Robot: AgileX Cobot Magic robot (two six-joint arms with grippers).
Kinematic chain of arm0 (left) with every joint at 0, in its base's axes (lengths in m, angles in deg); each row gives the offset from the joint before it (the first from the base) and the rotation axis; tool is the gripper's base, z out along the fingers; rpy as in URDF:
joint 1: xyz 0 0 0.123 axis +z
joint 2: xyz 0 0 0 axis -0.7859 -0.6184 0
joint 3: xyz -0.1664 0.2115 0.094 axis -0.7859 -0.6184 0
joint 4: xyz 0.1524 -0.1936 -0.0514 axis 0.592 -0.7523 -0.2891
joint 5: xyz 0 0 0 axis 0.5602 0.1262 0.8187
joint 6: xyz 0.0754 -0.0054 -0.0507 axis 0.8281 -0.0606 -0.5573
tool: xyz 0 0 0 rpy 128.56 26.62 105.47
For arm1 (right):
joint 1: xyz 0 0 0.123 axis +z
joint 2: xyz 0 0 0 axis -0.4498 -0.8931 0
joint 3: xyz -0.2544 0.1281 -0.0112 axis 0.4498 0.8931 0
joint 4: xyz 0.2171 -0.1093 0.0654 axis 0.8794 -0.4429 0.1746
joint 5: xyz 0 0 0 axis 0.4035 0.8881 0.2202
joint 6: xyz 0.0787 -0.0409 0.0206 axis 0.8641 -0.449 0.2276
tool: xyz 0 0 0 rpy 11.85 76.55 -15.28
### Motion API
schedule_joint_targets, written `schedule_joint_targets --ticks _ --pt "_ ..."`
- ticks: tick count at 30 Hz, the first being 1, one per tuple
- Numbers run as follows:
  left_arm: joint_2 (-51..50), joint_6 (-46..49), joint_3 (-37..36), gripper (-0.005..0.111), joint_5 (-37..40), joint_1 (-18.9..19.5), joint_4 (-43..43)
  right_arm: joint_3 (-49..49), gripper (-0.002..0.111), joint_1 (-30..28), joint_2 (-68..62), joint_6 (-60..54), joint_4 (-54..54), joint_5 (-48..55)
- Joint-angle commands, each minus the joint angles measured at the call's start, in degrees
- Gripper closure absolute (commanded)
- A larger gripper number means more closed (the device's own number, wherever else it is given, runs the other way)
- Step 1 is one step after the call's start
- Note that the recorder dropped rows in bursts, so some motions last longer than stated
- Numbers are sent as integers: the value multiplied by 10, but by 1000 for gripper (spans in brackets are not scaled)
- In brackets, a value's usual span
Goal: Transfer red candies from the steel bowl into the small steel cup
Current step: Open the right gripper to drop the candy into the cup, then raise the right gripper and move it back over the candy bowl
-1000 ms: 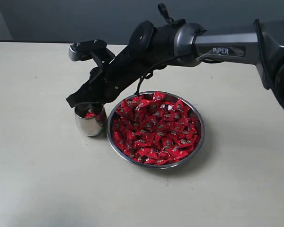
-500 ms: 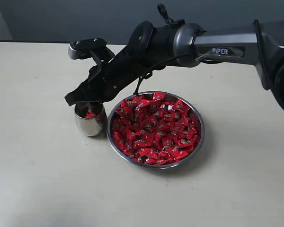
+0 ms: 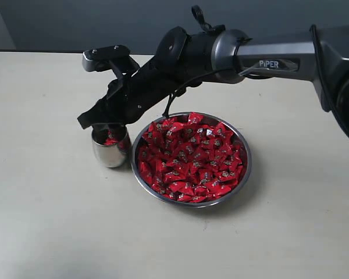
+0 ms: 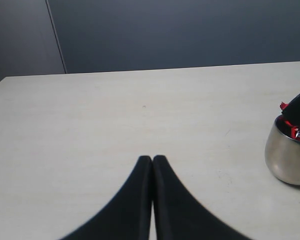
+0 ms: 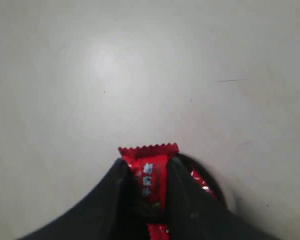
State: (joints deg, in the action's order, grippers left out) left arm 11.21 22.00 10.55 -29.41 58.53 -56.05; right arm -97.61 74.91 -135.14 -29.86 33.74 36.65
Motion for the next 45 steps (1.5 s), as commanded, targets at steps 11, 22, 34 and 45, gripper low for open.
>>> schedule_joint_targets --ticks 11,22,34,45 --pt "3 -1 -2 106 -1 0 -1 -4 61 0 2 -2 -1 -8" --pt "3 -1 -2 106 -1 0 -1 -4 61 -2 22 8 -33 -10" --pt "3 -1 -2 106 -1 0 -1 27 109 -33 130 108 -180 -20" --pt "3 -1 -2 106 -1 0 -1 262 109 -150 307 71 -164 -121"
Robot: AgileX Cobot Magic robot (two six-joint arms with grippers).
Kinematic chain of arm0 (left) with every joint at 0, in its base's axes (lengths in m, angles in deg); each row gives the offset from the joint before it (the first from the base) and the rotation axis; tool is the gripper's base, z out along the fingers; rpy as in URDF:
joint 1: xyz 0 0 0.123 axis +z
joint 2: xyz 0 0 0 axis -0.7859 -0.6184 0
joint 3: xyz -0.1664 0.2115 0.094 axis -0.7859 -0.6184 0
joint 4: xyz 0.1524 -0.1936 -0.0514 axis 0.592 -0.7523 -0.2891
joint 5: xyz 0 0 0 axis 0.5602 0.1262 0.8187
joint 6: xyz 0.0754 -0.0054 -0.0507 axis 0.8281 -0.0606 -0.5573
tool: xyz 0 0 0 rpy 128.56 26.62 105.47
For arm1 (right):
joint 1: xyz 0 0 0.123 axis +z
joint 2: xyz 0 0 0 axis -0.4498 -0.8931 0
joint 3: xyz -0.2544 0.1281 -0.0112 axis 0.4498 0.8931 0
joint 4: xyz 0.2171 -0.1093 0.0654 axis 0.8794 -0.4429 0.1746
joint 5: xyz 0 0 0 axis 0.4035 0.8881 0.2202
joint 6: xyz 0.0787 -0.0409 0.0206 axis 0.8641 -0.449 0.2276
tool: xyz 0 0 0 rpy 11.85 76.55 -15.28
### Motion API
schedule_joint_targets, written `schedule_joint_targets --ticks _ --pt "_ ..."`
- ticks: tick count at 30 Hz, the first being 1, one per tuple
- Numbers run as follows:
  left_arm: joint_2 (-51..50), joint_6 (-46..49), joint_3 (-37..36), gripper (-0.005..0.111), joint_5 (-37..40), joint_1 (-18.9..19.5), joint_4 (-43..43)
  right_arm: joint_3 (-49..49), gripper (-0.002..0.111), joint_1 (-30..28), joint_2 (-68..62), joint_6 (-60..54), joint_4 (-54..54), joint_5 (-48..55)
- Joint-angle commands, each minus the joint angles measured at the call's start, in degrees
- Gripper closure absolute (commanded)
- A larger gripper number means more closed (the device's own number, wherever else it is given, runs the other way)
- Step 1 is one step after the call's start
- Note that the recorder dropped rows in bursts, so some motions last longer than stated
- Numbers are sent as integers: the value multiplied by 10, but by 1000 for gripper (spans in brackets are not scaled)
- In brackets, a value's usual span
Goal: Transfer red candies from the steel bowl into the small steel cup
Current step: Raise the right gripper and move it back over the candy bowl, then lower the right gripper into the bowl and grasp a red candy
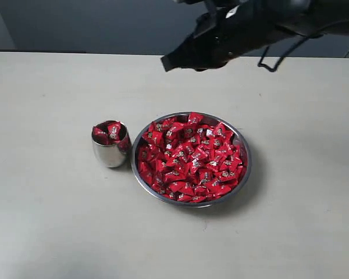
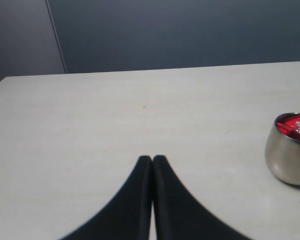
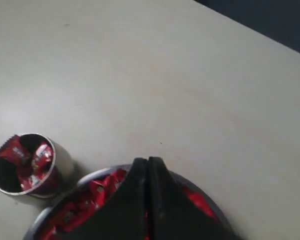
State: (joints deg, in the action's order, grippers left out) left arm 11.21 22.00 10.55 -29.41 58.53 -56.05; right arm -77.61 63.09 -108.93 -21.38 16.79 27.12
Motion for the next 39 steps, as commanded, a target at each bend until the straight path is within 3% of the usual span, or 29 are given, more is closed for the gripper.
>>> schedule_joint_targets --ticks 1,7,13,20,30,39 --pt "3 -1 -2 106 -1 0 -1 82 109 -42 56 -13 6 -34" --pt "3 -1 -2 106 -1 0 -1 191 109 -77 105 -24 10 -91" --pt "3 -1 -2 106 -1 0 -1 239 109 -84 108 -24 27 -106" --pt "3 -1 -2 106 -1 0 -1 240 109 -84 63 -37 54 -76" --pt "3 -1 -2 106 -1 0 -1 198 109 -83 -8 -184 198 37" --pt "3 -1 -2 106 -1 0 -1 185 109 -83 -9 -207 231 25"
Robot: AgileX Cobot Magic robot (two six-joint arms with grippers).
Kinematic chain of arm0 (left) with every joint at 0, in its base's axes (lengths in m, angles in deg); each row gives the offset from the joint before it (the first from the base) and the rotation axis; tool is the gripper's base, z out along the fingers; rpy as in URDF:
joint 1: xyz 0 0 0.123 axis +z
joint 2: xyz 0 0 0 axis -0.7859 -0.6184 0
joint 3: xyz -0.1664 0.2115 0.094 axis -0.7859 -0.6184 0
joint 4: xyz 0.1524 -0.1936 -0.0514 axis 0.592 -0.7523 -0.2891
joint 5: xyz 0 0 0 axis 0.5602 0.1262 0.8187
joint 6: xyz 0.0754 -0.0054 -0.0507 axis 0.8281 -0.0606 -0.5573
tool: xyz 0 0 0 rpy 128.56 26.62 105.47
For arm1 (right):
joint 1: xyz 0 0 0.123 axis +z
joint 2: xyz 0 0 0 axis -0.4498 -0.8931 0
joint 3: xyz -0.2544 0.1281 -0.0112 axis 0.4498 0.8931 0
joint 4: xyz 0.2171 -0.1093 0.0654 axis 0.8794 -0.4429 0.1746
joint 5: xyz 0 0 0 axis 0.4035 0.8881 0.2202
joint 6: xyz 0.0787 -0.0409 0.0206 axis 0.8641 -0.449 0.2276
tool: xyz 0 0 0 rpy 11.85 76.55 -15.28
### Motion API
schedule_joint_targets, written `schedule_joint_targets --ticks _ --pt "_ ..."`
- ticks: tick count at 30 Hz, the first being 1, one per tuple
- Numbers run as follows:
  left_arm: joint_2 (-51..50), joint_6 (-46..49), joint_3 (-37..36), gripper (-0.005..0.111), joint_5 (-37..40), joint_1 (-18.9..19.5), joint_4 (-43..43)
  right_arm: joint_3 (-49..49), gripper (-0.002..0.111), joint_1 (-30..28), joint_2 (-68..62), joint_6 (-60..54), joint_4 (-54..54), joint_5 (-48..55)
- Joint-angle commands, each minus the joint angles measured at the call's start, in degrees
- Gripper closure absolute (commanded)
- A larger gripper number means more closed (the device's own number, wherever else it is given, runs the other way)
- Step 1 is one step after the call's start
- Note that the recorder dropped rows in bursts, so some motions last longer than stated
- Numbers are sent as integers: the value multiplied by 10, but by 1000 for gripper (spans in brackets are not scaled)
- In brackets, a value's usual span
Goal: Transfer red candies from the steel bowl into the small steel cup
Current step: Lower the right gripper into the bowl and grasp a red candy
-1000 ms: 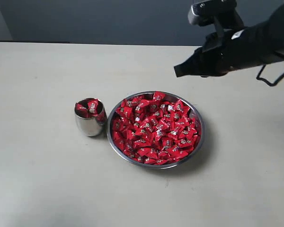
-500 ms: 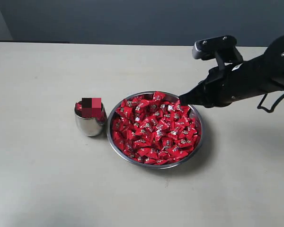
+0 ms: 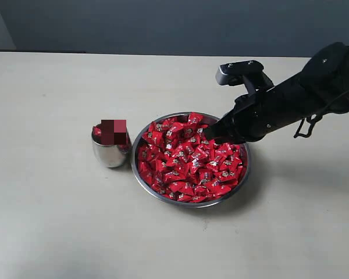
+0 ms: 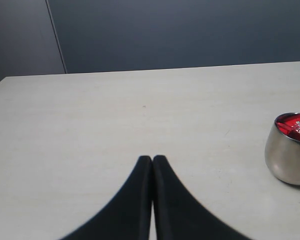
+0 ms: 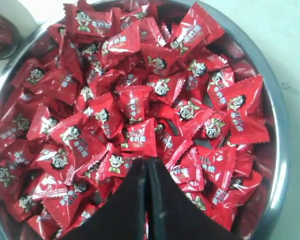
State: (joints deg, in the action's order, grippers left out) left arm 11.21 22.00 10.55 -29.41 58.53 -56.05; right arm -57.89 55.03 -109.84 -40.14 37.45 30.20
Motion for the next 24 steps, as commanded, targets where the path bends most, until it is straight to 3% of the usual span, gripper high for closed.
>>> schedule_joint_targets --ticks 1,19,21,22,24 --pt "3 -1 -2 106 -1 0 -1 -16 109 -2 0 -24 29 -6" --pt "3 -1 -2 106 -1 0 -1 -139 107 -2 -99 -27 26 49" --pt "3 -1 -2 106 -1 0 -1 -156 91 -2 -119 -22 26 56" --pt "3 -1 -2 106 -1 0 -1 -166 75 -2 -132 -10 26 56" --pt "3 -1 -2 106 -1 0 -1 -176 65 -2 -146 11 15 56"
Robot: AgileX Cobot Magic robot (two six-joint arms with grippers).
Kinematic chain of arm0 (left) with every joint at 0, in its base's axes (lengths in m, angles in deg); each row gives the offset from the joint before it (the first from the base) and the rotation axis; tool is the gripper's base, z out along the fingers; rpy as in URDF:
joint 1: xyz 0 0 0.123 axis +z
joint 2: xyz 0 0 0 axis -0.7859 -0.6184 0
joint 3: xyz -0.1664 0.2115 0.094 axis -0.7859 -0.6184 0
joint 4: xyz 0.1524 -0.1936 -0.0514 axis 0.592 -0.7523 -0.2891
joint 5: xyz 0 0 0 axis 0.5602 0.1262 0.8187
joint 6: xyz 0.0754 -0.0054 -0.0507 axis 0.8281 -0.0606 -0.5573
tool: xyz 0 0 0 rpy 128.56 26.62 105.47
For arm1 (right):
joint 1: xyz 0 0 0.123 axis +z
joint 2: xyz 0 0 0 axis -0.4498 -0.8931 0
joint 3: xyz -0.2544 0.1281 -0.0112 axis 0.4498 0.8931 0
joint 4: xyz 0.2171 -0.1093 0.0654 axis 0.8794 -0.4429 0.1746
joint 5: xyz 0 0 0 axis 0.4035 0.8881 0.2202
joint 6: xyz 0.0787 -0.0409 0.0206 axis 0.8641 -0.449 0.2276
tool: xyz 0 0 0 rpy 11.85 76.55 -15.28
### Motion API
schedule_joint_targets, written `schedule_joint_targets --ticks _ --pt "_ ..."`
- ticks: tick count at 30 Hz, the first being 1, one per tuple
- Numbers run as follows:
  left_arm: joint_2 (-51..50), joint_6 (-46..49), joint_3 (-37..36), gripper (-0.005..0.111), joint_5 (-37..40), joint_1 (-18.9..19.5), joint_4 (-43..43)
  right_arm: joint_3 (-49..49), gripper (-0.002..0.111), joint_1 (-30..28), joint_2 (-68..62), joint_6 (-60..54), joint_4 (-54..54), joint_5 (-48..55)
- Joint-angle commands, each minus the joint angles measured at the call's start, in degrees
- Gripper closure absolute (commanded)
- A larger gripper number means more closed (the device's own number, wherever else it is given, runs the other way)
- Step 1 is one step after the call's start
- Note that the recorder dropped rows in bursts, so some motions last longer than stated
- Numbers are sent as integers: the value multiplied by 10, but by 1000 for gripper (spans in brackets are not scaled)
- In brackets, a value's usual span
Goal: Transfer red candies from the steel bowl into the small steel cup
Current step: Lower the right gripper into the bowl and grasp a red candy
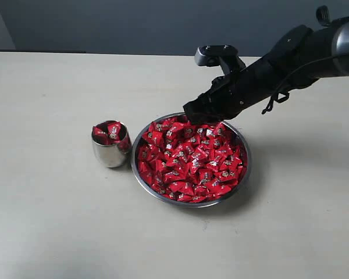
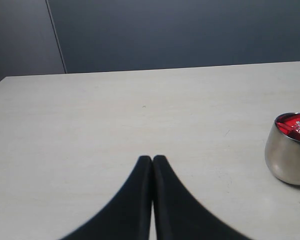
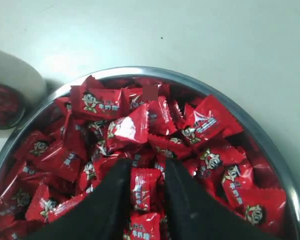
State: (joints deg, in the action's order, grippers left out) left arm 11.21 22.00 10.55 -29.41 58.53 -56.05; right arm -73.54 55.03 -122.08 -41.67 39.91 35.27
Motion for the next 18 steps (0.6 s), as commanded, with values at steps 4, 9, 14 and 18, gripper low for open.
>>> schedule_joint_targets --ticks 4,9,14,18 --pt "3 -1 -2 106 -1 0 -1 -25 76 -2 -36 27 -14 4" --pt "3 -1 -2 106 -1 0 -1 -25 76 -2 -39 27 -15 -4" --pt "3 -1 -2 106 -1 0 -1 -27 68 -2 -53 27 -10 -7" --pt "3 -1 -2 106 -1 0 -1 -38 68 -2 -64 27 -7 -6"
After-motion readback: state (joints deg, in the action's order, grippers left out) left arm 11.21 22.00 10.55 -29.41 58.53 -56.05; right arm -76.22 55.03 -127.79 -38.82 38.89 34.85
